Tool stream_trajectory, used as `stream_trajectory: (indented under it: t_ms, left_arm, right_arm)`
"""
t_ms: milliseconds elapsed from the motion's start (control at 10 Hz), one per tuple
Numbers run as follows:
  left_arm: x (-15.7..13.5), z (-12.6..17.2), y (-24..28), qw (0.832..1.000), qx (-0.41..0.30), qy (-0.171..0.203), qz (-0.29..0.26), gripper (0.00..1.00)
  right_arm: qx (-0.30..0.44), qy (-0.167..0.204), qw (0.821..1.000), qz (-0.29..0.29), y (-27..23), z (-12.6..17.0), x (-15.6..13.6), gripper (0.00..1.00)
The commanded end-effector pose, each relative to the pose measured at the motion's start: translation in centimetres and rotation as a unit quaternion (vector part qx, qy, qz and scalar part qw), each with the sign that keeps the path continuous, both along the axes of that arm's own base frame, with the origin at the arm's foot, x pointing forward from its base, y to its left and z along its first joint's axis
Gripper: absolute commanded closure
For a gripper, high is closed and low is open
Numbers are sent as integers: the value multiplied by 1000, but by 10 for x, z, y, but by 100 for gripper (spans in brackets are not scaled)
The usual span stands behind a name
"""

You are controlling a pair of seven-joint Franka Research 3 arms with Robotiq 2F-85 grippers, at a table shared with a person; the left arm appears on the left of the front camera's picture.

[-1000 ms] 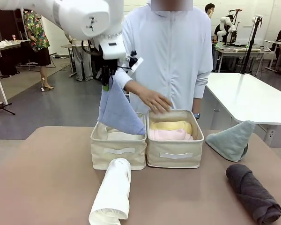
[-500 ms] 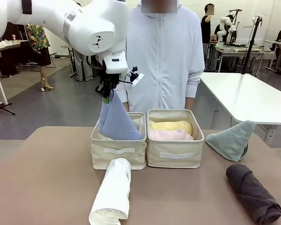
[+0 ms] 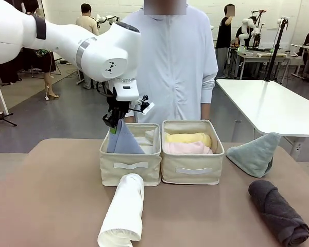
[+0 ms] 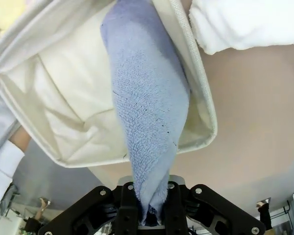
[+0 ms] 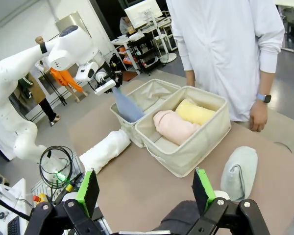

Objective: Sort the towels based on their folding style.
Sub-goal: Pick up one triangle-folded towel and place it in the left Fabric basket.

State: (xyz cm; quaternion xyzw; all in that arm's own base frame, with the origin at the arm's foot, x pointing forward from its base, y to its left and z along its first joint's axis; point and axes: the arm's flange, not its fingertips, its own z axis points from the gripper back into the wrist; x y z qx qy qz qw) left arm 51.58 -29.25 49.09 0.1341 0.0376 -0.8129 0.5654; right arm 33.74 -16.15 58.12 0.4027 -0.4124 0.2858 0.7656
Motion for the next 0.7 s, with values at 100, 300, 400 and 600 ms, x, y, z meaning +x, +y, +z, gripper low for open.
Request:
stream_trajectory:
  t_ms: [100,300,400,600]
  left_arm:
    - [-3,-13,8,999,-21,30,12,87]
    - [-3,-25,12,998,-27,59,27,87]
    - [-3,-28,15,996,-32,71,33,87]
    - [-4,-26,21,996,-42,64,37,27]
  right_arm:
    - [13,-16,1000,2,0,0,4,0]
    - [13,-16,1000,2,0,0,4,0]
    - [13,-16,1000,2,0,0,4,0]
    - [13,-16,1000,2,0,0,4,0]
